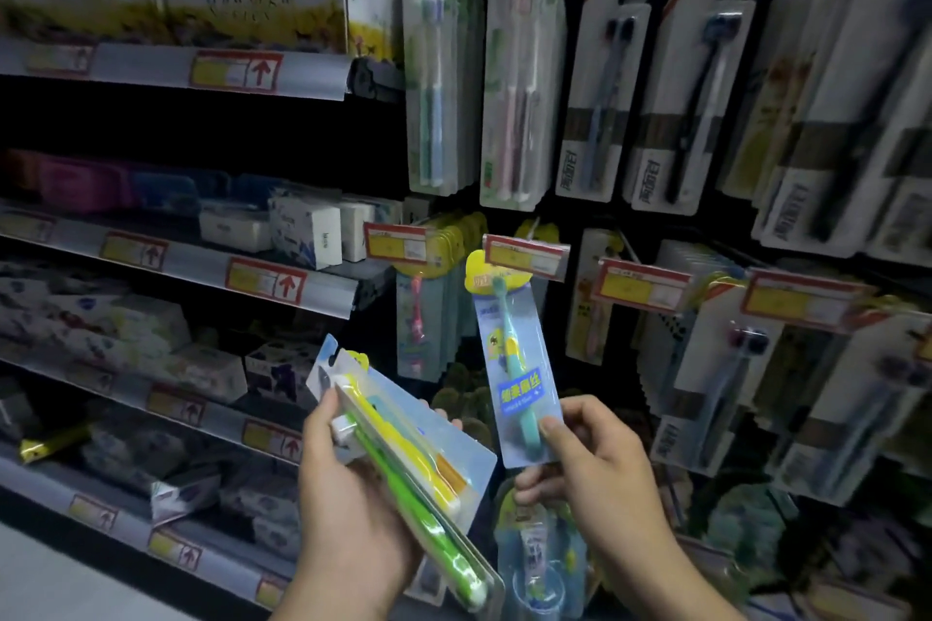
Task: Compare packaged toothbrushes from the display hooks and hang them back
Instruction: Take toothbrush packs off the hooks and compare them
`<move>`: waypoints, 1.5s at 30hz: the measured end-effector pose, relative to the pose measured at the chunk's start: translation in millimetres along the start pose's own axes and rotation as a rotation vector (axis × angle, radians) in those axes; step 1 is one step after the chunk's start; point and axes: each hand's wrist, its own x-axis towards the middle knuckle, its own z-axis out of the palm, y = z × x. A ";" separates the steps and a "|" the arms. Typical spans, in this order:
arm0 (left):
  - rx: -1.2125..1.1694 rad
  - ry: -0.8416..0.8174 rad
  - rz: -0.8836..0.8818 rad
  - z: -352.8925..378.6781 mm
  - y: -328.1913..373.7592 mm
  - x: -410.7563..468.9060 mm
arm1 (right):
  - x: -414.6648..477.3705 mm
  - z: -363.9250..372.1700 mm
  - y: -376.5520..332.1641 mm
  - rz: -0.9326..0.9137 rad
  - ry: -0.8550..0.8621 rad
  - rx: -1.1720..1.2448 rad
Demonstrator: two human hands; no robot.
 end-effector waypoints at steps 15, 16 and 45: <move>0.039 -0.022 -0.009 2.5 -0.4 -9.8 | 7.9 7.6 27.7 0.004 0.122 -0.016; 0.043 -0.018 -0.007 2.6 0.1 -10.1 | 8.7 8.5 28.8 -0.003 0.104 -0.029; 0.065 -0.055 -0.046 14.8 2.8 13.9 | 171.1 15.5 47.1 0.356 0.462 -0.495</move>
